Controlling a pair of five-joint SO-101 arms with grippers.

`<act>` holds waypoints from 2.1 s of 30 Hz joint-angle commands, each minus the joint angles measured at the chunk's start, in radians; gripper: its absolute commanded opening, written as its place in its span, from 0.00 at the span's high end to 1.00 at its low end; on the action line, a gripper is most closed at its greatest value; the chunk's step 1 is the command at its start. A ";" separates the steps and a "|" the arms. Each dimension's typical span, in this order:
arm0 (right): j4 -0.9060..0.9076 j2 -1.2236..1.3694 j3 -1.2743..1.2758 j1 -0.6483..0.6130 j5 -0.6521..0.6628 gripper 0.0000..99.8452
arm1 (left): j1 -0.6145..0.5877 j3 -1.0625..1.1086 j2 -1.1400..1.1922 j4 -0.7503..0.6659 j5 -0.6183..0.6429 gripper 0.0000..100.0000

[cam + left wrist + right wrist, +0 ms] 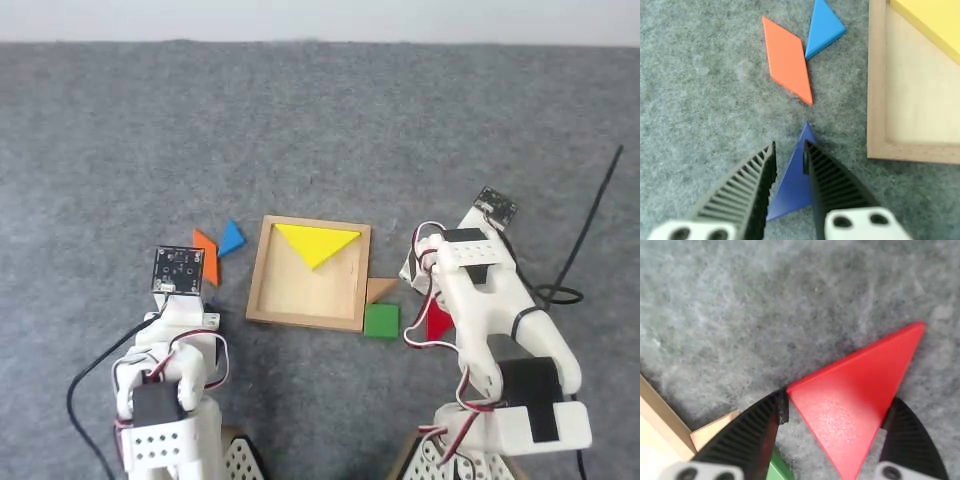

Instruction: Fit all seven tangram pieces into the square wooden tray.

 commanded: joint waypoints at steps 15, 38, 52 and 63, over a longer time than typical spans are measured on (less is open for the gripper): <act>0.004 0.125 -0.072 0.024 0.037 0.71 | -0.005 -0.012 -0.014 0.003 -0.006 0.91; 0.035 0.125 -0.104 0.045 -0.048 0.71 | -0.006 -0.012 -0.014 0.003 -0.006 0.91; 0.085 0.113 -0.121 0.044 0.029 0.72 | -0.006 -0.012 -0.014 0.003 -0.006 0.91; 0.447 0.124 -0.471 0.042 0.198 0.83 | -0.006 -0.012 -0.014 0.003 -0.006 0.91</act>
